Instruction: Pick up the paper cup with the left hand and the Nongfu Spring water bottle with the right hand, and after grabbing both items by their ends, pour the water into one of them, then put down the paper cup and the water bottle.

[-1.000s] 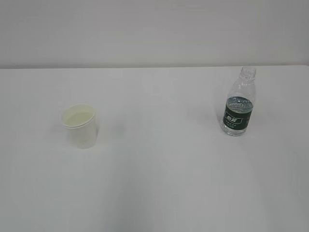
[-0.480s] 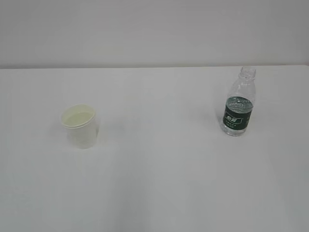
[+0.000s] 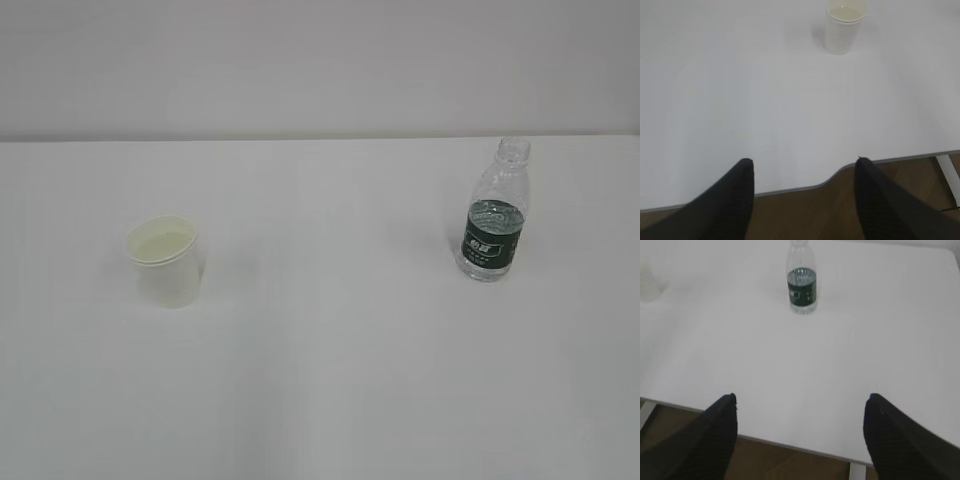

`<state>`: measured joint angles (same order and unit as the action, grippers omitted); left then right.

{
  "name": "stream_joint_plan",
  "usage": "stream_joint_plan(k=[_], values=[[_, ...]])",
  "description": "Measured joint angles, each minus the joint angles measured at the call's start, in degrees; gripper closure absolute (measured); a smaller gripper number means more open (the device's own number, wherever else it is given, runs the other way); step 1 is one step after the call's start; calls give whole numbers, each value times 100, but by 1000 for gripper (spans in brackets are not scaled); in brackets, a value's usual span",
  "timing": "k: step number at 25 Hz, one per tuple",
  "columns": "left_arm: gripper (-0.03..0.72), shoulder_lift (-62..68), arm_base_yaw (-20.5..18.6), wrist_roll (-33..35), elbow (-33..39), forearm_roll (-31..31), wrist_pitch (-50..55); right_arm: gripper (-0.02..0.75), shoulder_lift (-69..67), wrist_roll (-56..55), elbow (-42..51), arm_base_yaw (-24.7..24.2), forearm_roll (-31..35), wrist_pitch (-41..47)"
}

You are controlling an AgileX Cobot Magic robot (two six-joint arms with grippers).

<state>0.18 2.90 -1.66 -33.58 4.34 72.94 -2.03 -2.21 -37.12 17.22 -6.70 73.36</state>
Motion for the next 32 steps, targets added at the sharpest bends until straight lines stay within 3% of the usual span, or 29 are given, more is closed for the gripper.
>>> stream_joint_plan(k=[8, 32], values=[[251, 0, 0, 10, 23, -36, 0, 148, 116, -177, 665, 0, 0, -301], [257, 0, 0, 10, 305, -198, -910, 149, 116, -239, 868, 0, -45, -751]])
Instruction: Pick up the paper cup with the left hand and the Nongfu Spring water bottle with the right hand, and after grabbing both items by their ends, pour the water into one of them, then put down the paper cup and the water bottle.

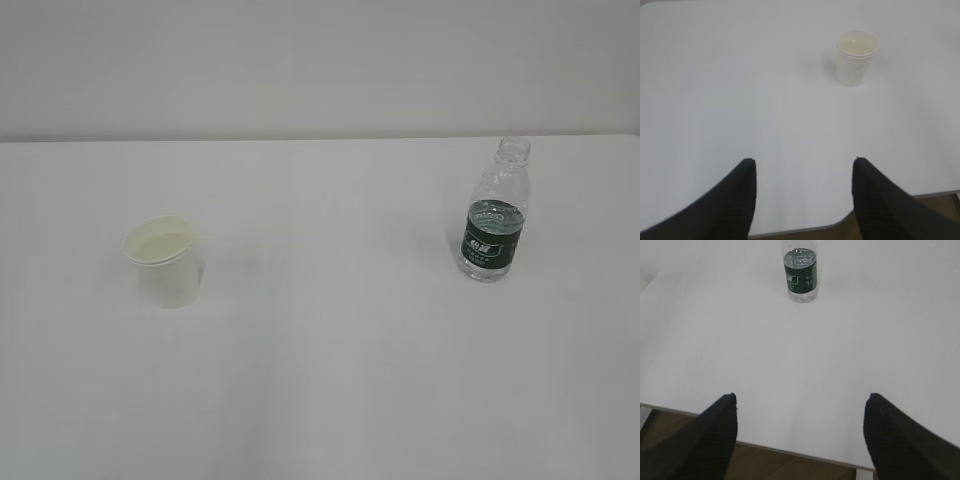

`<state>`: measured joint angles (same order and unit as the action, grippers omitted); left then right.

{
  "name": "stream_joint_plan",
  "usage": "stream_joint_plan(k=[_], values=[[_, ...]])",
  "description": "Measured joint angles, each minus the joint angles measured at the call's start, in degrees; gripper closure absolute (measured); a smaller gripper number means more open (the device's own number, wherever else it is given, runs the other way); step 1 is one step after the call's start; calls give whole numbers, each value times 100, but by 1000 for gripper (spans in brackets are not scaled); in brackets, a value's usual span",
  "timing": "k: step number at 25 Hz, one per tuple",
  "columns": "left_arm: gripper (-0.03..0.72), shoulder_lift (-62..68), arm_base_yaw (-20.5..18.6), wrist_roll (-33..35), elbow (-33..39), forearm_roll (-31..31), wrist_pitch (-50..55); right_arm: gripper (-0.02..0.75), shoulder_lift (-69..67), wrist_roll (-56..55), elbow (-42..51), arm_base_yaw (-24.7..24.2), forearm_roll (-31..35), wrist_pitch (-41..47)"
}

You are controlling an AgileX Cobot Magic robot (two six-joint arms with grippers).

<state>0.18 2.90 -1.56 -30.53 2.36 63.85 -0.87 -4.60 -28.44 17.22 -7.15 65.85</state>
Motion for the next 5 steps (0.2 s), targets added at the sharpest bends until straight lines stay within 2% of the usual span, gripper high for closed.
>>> stream_joint_plan(k=[5], values=[[257, 0, 0, 0, 13, -4, -13, 149, 0, 0, 0, 0, 0, 0]])
